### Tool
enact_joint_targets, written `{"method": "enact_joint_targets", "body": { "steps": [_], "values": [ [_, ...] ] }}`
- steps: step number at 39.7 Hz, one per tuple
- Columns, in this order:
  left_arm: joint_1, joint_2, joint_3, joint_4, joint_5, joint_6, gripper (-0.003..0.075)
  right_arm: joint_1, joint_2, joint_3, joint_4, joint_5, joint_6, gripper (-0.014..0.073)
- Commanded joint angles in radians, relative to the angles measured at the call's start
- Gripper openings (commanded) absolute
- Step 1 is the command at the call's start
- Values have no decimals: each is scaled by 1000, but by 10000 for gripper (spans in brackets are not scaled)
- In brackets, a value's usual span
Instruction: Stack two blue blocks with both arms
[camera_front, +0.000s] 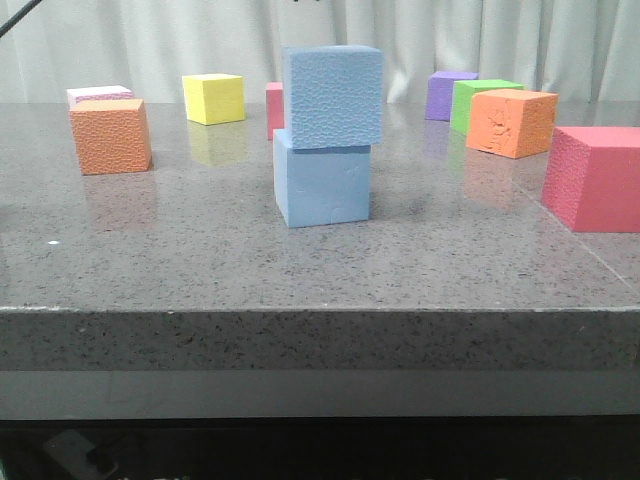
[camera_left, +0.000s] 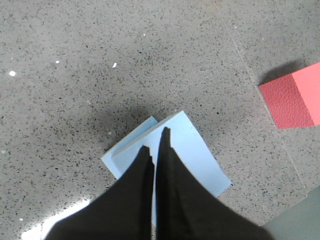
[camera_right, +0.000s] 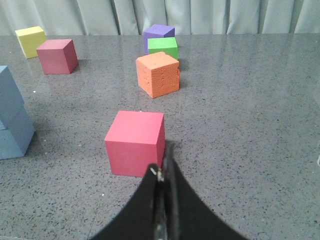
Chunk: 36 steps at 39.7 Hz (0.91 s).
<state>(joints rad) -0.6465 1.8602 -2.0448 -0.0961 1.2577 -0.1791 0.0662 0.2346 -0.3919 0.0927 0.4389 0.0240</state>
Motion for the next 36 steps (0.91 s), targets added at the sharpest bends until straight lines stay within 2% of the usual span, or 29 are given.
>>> {"method": "enact_joint_targets", "body": {
  "steps": [1, 12, 19, 27, 36],
  "values": [
    [-5, -73, -33, 16, 28, 13, -18, -2, 7, -24, -7, -77, -6, -69],
    [-5, -168, -21, 235, 28, 28, -18, -2, 7, -24, -7, -77, -6, -69],
    [-5, -259, 42, 277, 28, 28, -18, -2, 7, -24, -7, -81, -6, -69],
    [-5, -387, 223, 277, 12, 28, -18, -2, 7, -24, -7, -81, -6, -69],
    [-5, -588, 529, 277, -151, 28, -18, -2, 7, -24, -7, -81, -6, -69]
  ]
}}
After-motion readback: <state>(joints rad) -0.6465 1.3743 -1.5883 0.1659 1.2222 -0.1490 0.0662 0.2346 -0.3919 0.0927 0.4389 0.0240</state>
